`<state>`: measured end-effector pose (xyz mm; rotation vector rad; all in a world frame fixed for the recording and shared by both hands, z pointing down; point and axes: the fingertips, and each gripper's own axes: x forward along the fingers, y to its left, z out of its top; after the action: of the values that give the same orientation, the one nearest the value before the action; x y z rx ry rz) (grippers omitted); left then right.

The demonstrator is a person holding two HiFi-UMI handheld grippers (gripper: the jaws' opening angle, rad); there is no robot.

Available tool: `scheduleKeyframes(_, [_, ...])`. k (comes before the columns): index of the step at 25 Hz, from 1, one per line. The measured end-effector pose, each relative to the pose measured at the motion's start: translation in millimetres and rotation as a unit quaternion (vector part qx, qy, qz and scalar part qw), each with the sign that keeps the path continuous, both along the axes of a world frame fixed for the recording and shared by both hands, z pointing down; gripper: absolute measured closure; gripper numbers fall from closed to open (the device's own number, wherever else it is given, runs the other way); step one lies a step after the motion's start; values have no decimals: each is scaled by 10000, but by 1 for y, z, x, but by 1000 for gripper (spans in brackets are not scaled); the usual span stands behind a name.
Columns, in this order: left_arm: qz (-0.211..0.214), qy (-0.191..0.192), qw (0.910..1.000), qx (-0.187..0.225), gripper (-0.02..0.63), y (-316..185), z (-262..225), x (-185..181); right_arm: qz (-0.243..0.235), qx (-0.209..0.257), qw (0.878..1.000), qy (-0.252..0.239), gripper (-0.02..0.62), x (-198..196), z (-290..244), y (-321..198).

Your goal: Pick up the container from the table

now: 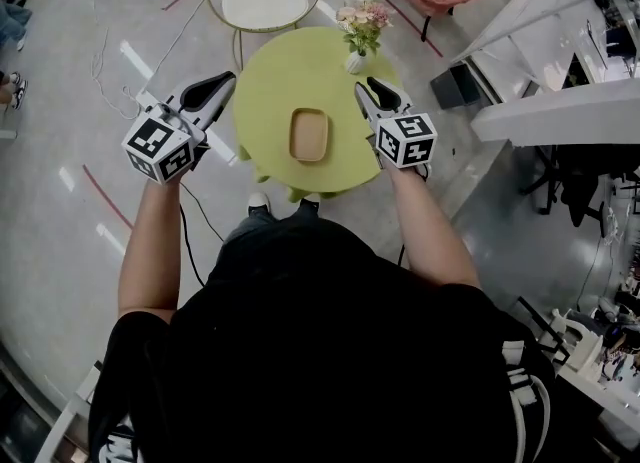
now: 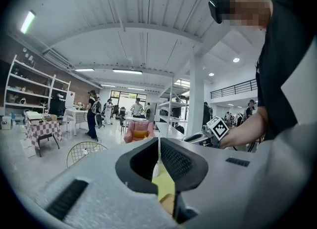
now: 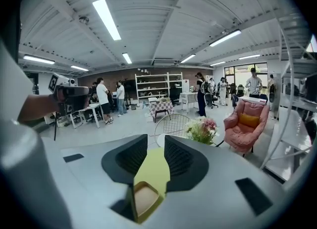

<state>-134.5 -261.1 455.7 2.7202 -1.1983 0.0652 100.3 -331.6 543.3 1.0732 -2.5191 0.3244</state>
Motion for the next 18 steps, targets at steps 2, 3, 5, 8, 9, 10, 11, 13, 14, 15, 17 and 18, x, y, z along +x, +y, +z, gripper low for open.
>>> scheduleKeyframes(2, [10, 16, 10000, -19, 580, 2, 2, 1, -52, -79, 9999, 61, 476, -3, 10, 7])
scheduleKeyframes(3, [18, 22, 10000, -30, 580, 4, 2, 1, -75, -123, 9999, 87, 474, -5, 15, 10])
scheduleKeyframes(5, [32, 36, 10000, -52, 580, 6, 5, 0, -133, -208, 9996, 160, 469, -9, 26, 17])
scheduleKeyframes(8, [33, 72, 9999, -107, 580, 7, 10, -2, -283, -325, 9986, 303, 453, -17, 42, 26])
scheduleKeyframes(9, [35, 89, 9999, -128, 580, 7, 13, -3, -327, -364, 9983, 330, 453, -20, 48, 28])
scheduleKeyframes(10, [37, 103, 9998, -152, 580, 7, 16, -4, -362, -401, 9979, 352, 447, -23, 54, 31])
scheduleKeyframes(11, [38, 112, 9998, -176, 580, 8, 19, -4, -387, -434, 9976, 372, 445, -25, 59, 33])
scheduleKeyframes(13, [46, 117, 9997, -222, 580, 8, 26, -4, -412, -503, 9971, 401, 443, -27, 70, 37])
scheduleKeyframes(14, [55, 122, 9996, -242, 580, 8, 29, -3, -419, -540, 9968, 416, 443, -27, 74, 38])
scheduleKeyframes(15, [69, 136, 9995, -261, 580, 10, 32, -3, -429, -577, 9964, 439, 442, -27, 79, 40])
scheduleKeyframes(17, [109, 158, 9994, -293, 580, 13, 37, -2, -464, -647, 9955, 507, 440, -28, 88, 45])
scheduleKeyframes(18, [127, 150, 9993, -312, 580, 15, 40, -1, -488, -679, 9950, 552, 439, -28, 93, 47])
